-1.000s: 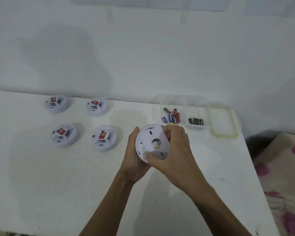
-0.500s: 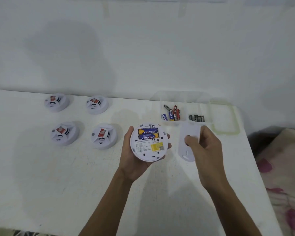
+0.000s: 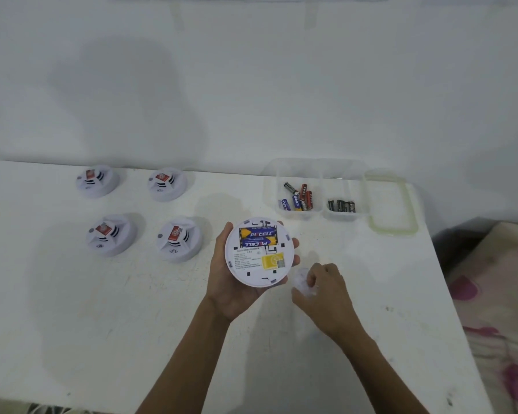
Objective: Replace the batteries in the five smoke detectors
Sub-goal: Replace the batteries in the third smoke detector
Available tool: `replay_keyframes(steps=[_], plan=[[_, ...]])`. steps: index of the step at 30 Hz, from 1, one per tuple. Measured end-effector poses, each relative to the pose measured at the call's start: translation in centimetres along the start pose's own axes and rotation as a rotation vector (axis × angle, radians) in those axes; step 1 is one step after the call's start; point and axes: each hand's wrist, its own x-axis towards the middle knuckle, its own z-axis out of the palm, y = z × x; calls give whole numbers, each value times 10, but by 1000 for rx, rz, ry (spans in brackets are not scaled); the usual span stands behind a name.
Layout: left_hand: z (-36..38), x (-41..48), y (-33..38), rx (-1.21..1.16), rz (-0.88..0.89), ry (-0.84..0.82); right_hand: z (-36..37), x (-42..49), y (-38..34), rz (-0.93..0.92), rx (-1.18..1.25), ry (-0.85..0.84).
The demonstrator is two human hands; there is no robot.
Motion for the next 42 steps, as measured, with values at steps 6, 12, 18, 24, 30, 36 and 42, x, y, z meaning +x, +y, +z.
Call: replay_keyframes(steps=[6,12,18,24,30,36,42], plan=[[4,-1,-3,-72,-38,-58,10,-5,8,-69,-382,25],[6,-2,-5,-80,-25,-35,-6,-10,-7,-80,-180,90],[10,-2,-5,43,107,172,-47,-26,-61,-210,309,429],[15,-2,-7,146,234,407,-51,-36,-100,-200,304,235],[14,-4,-8,198,246,384,-42,-35,-110,-95,211,194],[12,-3,-8,234,235,443,-44,-37,-123,114,375,165],[9,-3,-10,256,260,460,-42,-35,-132,254,537,148]])
